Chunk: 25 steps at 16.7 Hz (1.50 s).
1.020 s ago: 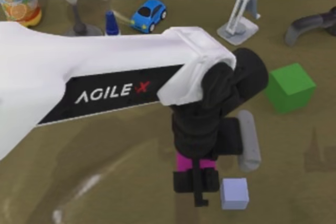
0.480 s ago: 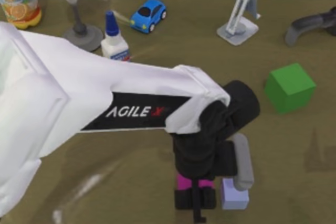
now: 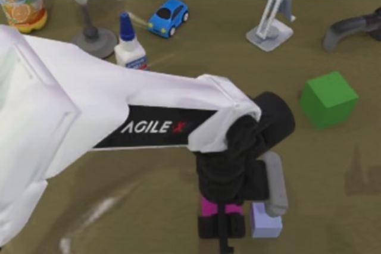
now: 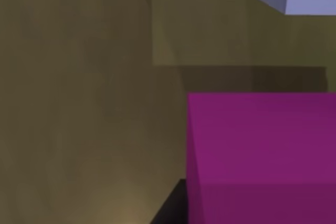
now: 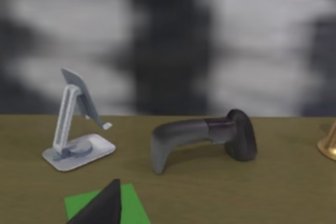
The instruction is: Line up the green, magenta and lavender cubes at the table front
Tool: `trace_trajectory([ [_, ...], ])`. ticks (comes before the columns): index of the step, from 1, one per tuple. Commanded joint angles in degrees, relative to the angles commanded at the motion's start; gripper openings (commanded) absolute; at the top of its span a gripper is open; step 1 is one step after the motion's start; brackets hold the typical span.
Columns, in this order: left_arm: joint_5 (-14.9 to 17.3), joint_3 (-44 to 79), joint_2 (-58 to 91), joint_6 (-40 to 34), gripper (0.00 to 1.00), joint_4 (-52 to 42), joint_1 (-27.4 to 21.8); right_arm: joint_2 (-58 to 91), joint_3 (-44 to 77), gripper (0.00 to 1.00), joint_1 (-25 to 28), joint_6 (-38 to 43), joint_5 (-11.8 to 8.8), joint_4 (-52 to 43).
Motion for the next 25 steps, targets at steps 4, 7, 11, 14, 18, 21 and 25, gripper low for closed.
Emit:
trace_trajectory([
  [4, 0.00, 0.00, 0.00, 0.00, 0.75, 0.00, 0.00, 0.00, 0.00, 1.00, 0.00, 0.00, 0.00, 0.00],
  [7, 0.00, 0.00, 0.00, 0.00, 0.98, 0.00, 0.00, 0.00, 0.00, 1.00, 0.00, 0.00, 0.00, 0.00],
  [11, 0.00, 0.00, 0.00, 0.00, 1.00, 0.00, 0.00, 0.00, 0.00, 1.00, 0.00, 0.00, 0.00, 0.00],
  [14, 0.00, 0.00, 0.00, 0.00, 1.00, 0.00, 0.00, 0.00, 0.00, 1.00, 0.00, 0.00, 0.00, 0.00],
  [18, -0.02, 0.79, -0.34, 0.07, 1.00, -1.01, 0.11, 0.00, 0.00, 1.00, 0.00, 0.00, 0.00, 0.00],
  [21, -0.04, 4.18, -2.30, -0.07, 1.00, -6.62, 0.62, 0.00, 0.00, 1.00, 0.00, 0.00, 0.00, 0.00],
  [25, -0.04, 8.44, -5.23, -0.05, 1.00, -13.83, 1.18, 0.00, 0.00, 1.00, 0.00, 0.00, 0.00, 0.00],
])
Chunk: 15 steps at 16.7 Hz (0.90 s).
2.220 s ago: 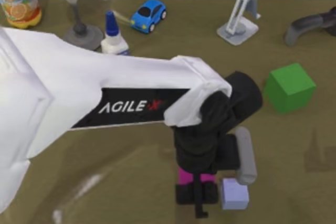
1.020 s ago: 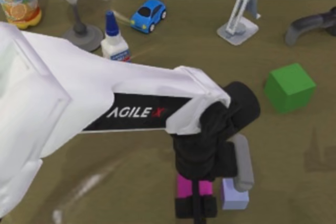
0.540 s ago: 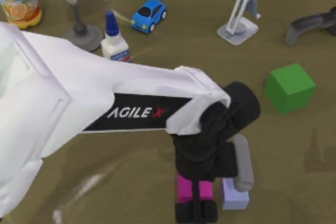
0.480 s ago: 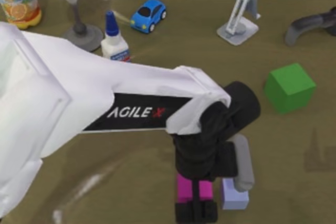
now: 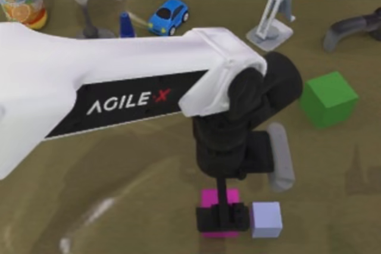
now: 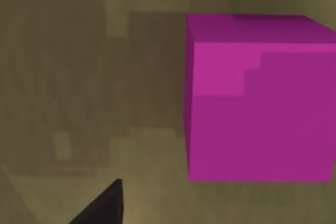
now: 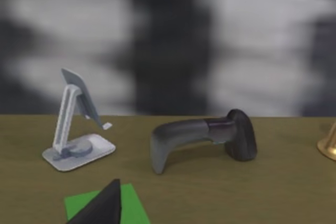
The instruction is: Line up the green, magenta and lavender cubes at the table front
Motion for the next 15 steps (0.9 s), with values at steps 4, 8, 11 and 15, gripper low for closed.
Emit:
trace_trajectory([
  [4, -0.01, 0.15, -0.08, -0.02, 1.00, -0.23, -0.24, 0.01, 0.01, 1.00, 0.00, -0.01, 0.00, -0.01],
  [8, -0.23, -2.62, -3.10, -0.98, 1.00, 1.67, 1.54, 3.50, 3.52, 1.00, 0.57, -0.29, -0.18, -2.44],
  [11, -0.62, -9.16, -10.89, -3.55, 1.00, 6.12, 5.92, 12.42, 12.42, 1.00, 1.53, -1.00, -0.26, -8.18],
  [15, -1.15, -23.11, -28.28, -9.09, 1.00, 15.02, 14.91, 32.66, 30.88, 1.00, 3.14, -2.57, -0.10, -19.72],
])
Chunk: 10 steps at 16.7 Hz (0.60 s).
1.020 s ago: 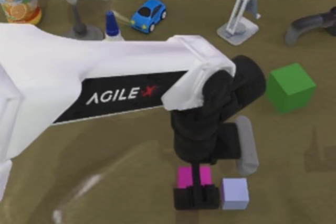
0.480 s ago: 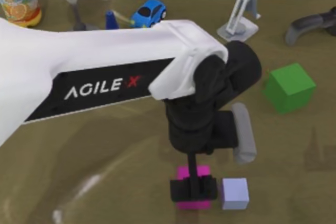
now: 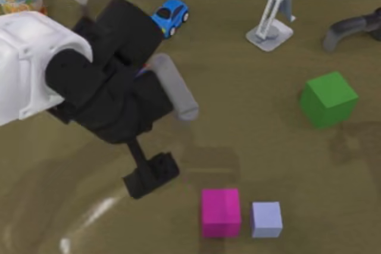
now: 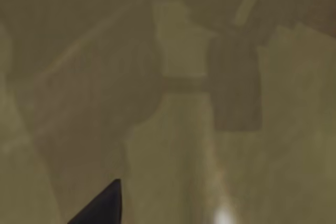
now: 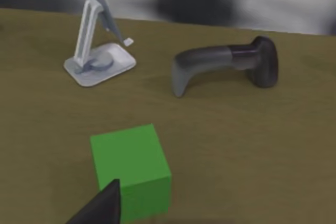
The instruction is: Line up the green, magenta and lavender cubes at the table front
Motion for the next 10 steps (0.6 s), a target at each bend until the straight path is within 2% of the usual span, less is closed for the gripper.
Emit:
trace_trajectory([
  [10, -0.40, -45.22, -57.79, -17.05, 1.00, 28.21, 26.73, 66.34, 52.01, 1.00, 5.00, -5.05, 0.60, -34.95],
])
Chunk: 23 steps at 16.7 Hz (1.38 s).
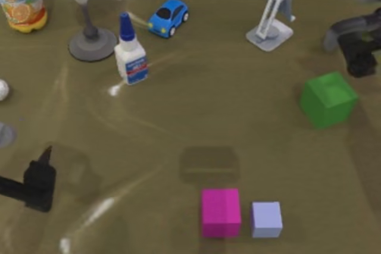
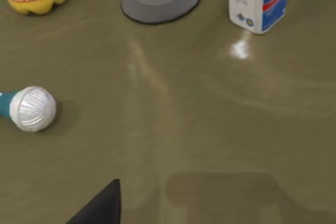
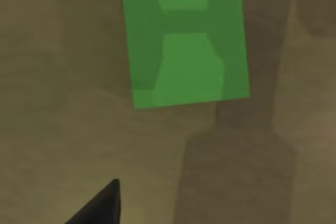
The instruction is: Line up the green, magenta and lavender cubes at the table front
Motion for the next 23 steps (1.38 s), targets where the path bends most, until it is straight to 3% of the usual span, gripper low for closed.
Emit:
trace_trajectory([
  [5, 0.56, -13.26, -18.57, -6.41, 1.00, 12.24, 8.89, 21.60, 19.60, 1.00, 1.85, -1.62, -0.08, -12.06],
  [9, 0.95, -17.84, -26.92, -9.42, 1.00, 17.98, 12.48, 30.55, 28.73, 1.00, 2.59, -2.28, -0.24, -16.74],
  [17, 1.00, -18.34, -28.05, -9.83, 1.00, 18.77, 12.93, 31.93, 28.82, 1.00, 2.51, -2.44, -0.27, -16.26],
  [23, 1.00, -18.34, -28.05, -9.83, 1.00, 18.77, 12.93, 35.77, 19.86, 1.00, 2.74, -2.28, -0.24, -2.74],
])
